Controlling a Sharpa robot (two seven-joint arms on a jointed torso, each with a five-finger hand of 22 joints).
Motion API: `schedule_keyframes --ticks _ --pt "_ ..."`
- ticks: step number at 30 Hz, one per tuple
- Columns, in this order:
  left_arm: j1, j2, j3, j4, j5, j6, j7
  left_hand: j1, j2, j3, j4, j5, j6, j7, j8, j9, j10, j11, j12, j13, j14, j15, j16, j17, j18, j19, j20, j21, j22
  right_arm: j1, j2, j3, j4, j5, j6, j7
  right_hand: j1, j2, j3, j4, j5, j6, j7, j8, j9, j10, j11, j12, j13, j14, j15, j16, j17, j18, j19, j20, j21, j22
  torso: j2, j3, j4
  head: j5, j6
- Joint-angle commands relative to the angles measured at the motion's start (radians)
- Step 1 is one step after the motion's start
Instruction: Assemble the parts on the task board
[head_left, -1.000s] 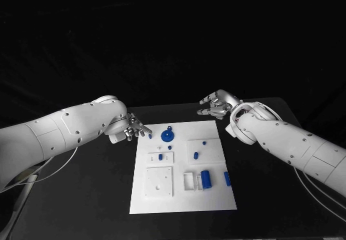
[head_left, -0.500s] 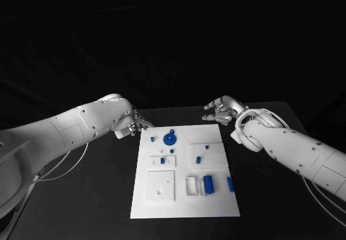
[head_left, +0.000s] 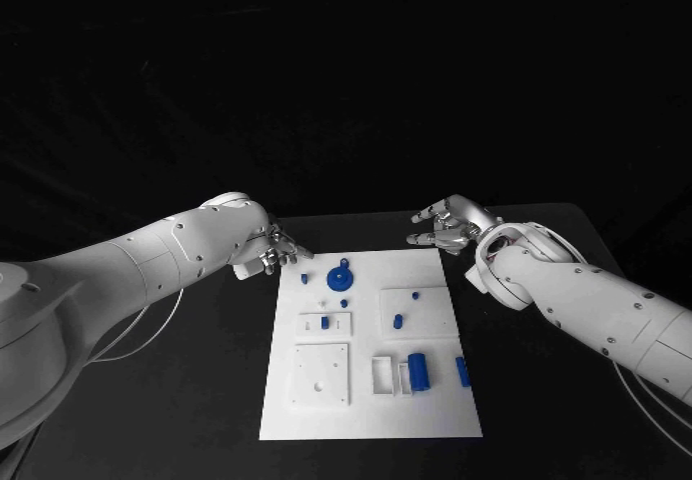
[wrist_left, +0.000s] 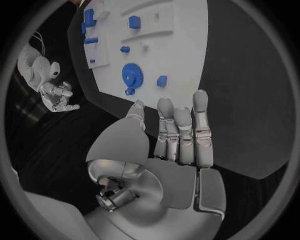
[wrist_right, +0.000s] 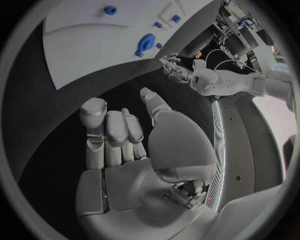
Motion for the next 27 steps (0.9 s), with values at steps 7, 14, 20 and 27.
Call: schedule_keyframes --ticks 7,14,20,27 --pt "-0.001 0.009 -0.007 -0.015 -0.027 0.058 0.050 -0.001 -0.013 0.008 0.010 -0.008 -0.012 0.008 -0.032 -0.032 -0.024 0.008 0.009 -0.004 -0.019 0.006 0.004 -0.008 0.005 -0.015 0.006 0.002 0.020 0.000 -0.001 0.001 0.008 -0.002 -0.009 0.001 -0.007 -0.001 0.000 0.005 0.006 -0.003 0.000 -0.003 0.001 -0.006 0.000 -0.002 0.008 -0.003 -0.001 -0.003 -0.001 0.018 0.025 0.004 -0.004 0.089 0.005 -0.0018 -0.0029 0.000 0.000" --pt "-0.003 0.015 -0.013 -0.026 -0.028 0.090 0.054 -0.005 -0.015 0.009 0.012 -0.012 -0.005 0.018 -0.077 -0.101 -0.038 0.015 0.018 -0.007 -0.029 0.012 0.011 -0.016 0.010 -0.020 0.012 0.000 0.020 0.000 -0.003 0.001 0.013 -0.003 -0.011 0.000 -0.007 -0.001 0.000 0.005 0.006 -0.003 0.000 -0.003 0.001 -0.006 0.000 -0.002 0.008 -0.003 -0.001 -0.003 -0.001 0.018 0.025 0.004 -0.004 0.089 0.011 -0.0041 -0.0067 0.001 0.001" --pt "-0.007 0.019 -0.015 -0.036 -0.028 0.116 0.049 -0.009 -0.018 0.012 0.015 -0.013 -0.010 0.023 -0.089 -0.134 -0.048 0.019 0.021 -0.010 -0.036 0.016 0.014 -0.020 0.011 -0.023 0.016 -0.002 0.020 0.001 -0.007 0.002 0.019 -0.004 -0.013 -0.001 -0.007 -0.001 0.000 0.005 0.006 -0.003 0.000 -0.003 0.001 -0.006 0.000 -0.002 0.008 -0.003 -0.001 -0.003 -0.001 0.018 0.025 0.004 -0.004 0.089 0.016 -0.0069 -0.0063 0.001 0.004" --pt "-0.015 0.022 -0.017 -0.044 -0.028 0.127 0.048 -0.022 -0.026 0.015 0.032 -0.022 -0.019 0.031 -0.102 -0.188 -0.058 0.025 0.028 -0.014 -0.043 0.021 0.018 -0.026 0.016 -0.024 0.021 -0.005 0.020 0.001 -0.010 0.003 0.025 -0.005 -0.017 -0.003 -0.005 -0.004 0.001 0.008 0.005 -0.001 0.000 -0.002 0.001 -0.005 0.000 -0.002 0.008 -0.002 -0.002 -0.003 -0.001 0.018 0.025 0.003 -0.002 0.090 0.021 -0.0105 -0.0063 0.001 0.005"
